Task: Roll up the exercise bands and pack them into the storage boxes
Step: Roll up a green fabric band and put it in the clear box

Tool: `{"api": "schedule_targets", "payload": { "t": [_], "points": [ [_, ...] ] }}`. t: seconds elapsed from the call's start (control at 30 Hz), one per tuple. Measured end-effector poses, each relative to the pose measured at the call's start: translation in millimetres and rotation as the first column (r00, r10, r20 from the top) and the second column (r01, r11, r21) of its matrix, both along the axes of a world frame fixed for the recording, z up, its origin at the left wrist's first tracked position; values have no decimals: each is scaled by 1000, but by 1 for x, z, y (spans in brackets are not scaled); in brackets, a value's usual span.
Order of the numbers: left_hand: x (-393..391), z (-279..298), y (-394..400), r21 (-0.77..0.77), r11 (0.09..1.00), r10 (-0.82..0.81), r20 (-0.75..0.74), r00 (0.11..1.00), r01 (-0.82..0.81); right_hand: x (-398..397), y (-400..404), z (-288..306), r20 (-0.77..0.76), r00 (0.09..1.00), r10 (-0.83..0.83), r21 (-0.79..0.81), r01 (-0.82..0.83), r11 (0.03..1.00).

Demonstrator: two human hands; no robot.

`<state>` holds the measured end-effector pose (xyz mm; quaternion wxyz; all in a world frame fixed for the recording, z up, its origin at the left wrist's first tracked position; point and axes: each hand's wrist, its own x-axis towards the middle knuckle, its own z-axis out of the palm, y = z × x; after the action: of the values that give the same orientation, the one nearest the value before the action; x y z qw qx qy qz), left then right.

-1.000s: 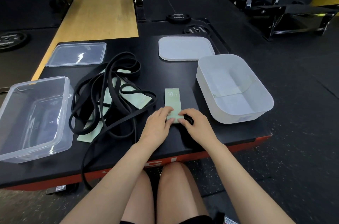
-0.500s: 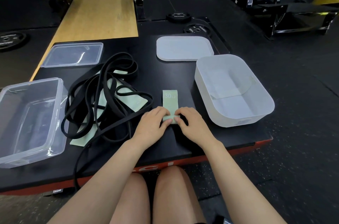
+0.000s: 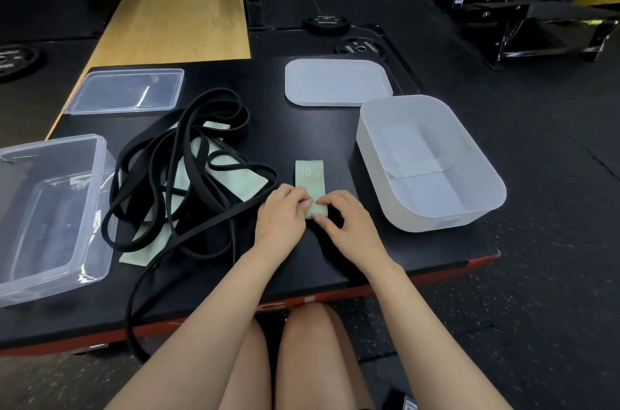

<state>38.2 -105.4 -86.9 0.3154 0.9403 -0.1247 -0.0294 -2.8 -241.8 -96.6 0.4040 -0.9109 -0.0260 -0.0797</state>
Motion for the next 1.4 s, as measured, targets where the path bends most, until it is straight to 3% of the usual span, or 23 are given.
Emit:
{"api": "schedule_targets", "payload": {
  "t": [0.17, 0.3, 0.47, 0.6, 0.73, 0.9, 1.1, 1.17, 1.27, 1.4],
  "points": [
    [-2, 1, 0, -84, 996, 44, 16, 999, -42, 9, 0, 3, -45, 998, -51, -41, 49, 998],
    [-6, -7, 4, -85, 993, -66, 107, 992, 76, 15, -1, 6, -103, 990, -92, -66, 86, 994],
    [-8, -13, 8, -77, 992, -98, 61, 993, 103, 21, -1, 9, -154, 977, -145, -35, 141, 989],
    [1, -8, 4, -67, 994, -79, 83, 993, 85, 19, 7, 9, -54, 979, -199, 93, 203, 975],
    [10, -5, -1, -72, 995, -66, 41, 997, 69, 15, 17, 0, 113, 975, -193, 35, 190, 981],
    [13, 2, -6, -180, 984, 5, 26, 1000, -1, 24, 12, 1, 52, 975, -217, -58, 220, 974],
    [2, -11, 0, -253, 968, 37, 158, 987, 4, 38, 12, 6, -89, 958, -273, -60, 269, 961],
    [6, -10, -1, -238, 971, 36, 139, 990, -2, 41, 13, 6, -76, 952, -296, -84, 290, 953],
    [15, -4, -2, -225, 974, 49, 100, 994, -25, 42, 14, 5, 20, 955, -295, 7, 295, 955],
    [26, -1, -4, -224, 972, 80, 54, 995, -66, 36, 10, -1, 92, 976, -200, -32, 203, 979]
  ]
}}
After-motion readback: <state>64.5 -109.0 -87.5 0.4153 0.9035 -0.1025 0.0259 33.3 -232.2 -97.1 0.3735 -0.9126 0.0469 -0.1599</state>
